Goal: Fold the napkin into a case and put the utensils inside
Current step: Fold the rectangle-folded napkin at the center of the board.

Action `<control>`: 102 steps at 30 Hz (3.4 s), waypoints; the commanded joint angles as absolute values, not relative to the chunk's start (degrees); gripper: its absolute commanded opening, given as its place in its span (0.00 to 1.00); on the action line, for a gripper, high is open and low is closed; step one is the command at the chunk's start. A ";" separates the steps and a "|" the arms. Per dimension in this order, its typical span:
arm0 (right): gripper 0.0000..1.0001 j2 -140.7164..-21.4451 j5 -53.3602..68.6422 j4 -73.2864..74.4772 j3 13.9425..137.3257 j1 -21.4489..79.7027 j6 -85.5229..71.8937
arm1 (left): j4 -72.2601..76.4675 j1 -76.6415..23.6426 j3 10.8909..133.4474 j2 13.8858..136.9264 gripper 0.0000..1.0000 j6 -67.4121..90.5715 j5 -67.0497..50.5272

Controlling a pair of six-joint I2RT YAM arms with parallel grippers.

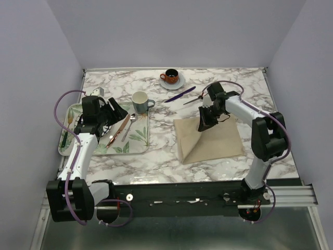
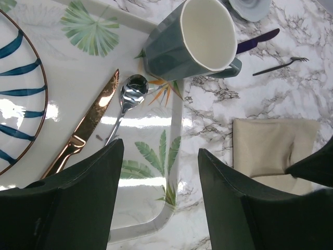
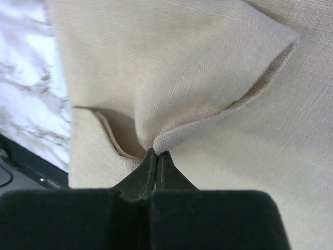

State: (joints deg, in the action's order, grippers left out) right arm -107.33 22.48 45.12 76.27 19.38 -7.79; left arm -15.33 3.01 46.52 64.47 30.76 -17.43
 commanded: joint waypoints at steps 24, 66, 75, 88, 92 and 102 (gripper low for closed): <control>0.00 -107.22 12.23 50.28 79.37 5.10 13.71 | -15.03 0.88 47.90 65.21 0.70 28.74 -18.19; 0.59 -123.13 21.62 63.37 94.94 -5.45 17.14 | -28.13 -37.69 66.61 85.40 0.44 1.14 -32.42; 0.46 -120.07 24.43 62.67 86.14 -5.54 15.30 | -17.86 -44.81 74.61 99.74 0.27 10.54 -34.54; 0.48 -112.07 28.47 67.14 77.87 -6.33 18.27 | -25.30 -48.96 80.07 114.34 0.16 7.48 -26.91; 0.56 -108.99 28.65 68.82 80.24 -7.55 22.14 | -31.72 -45.45 82.26 117.41 0.13 1.86 -24.71; 0.62 -111.79 34.10 68.73 92.54 -8.44 24.09 | -41.75 -35.69 97.38 123.41 0.26 -20.02 -20.46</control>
State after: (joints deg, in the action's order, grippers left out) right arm -109.45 29.87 68.20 86.43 -8.32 22.90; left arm -36.84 -38.57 93.71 122.89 -9.32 -23.55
